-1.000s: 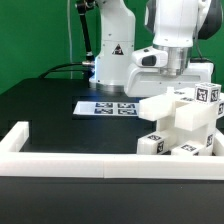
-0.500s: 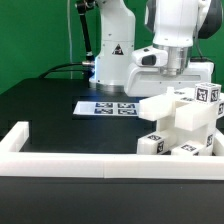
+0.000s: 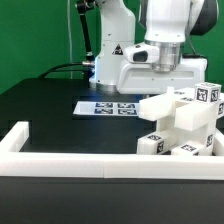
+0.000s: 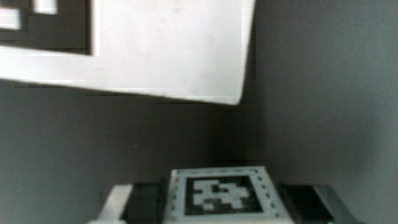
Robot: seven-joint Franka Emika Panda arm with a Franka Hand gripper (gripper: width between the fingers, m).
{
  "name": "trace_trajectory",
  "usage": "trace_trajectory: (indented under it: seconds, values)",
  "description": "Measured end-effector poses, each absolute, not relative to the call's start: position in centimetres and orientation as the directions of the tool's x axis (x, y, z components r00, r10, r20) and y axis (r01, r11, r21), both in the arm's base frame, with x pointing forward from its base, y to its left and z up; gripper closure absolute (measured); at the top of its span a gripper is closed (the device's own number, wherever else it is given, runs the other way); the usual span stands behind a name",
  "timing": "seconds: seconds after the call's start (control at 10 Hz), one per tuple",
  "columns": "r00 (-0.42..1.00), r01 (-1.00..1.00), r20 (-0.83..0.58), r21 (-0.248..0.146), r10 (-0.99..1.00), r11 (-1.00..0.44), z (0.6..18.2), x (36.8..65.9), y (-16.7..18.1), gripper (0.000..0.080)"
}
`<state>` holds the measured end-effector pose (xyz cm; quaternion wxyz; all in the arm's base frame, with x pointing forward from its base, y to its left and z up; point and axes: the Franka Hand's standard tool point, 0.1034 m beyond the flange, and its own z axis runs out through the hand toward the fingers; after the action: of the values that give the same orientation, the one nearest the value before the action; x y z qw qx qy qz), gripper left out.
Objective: Assemble chair
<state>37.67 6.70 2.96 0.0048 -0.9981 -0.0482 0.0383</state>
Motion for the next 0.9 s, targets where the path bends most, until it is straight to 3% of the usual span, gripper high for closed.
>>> trace_trajectory:
  seconds: [0.6,0.9]
  values:
    - [0.991,0.086,-0.093,-0.094,0.095,-0.992,11.4,41.9,4.8,0.0511]
    - [0.991,0.087,-0.095,-0.091,0.096,-0.992,11.1,41.7,4.7,0.0511]
